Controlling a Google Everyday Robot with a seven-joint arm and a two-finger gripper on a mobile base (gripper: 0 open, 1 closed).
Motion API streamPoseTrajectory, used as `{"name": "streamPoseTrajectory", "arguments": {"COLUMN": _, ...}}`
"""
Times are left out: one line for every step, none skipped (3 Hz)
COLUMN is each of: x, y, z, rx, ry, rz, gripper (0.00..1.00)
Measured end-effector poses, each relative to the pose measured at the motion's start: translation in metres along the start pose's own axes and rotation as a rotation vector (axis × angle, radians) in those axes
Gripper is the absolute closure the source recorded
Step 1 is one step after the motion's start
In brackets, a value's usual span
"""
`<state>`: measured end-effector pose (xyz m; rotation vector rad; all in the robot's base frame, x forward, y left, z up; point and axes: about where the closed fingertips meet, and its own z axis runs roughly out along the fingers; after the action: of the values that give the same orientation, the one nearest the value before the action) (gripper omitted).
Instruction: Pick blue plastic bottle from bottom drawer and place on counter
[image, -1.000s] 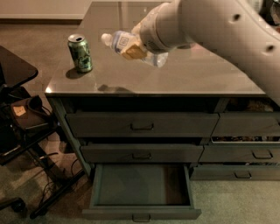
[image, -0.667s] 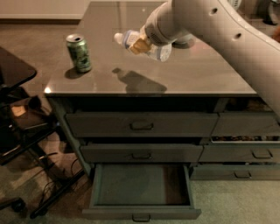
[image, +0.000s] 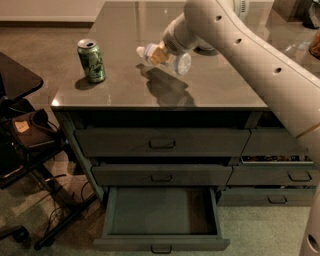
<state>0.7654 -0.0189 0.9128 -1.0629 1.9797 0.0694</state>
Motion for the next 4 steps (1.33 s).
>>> {"name": "streamPoseTrajectory", "arguments": {"x": 0.0007, "y": -0.0012, "z": 0.0004, "rx": 0.001, "ry": 0.000, "rz": 0.005, "gripper": 0.81}}
{"name": "streamPoseTrajectory", "arguments": {"x": 0.0009, "y": -0.0011, "z": 0.0006, "rx": 0.001, "ry": 0.000, "rz": 0.005, "gripper": 0.58}}
{"name": "streamPoseTrajectory", "arguments": {"x": 0.0009, "y": -0.0011, "z": 0.0006, "rx": 0.001, "ry": 0.000, "rz": 0.005, "gripper": 0.35}}
{"name": "streamPoseTrajectory", "arguments": {"x": 0.0009, "y": -0.0010, "z": 0.0006, "rx": 0.001, "ry": 0.000, "rz": 0.005, "gripper": 0.12}}
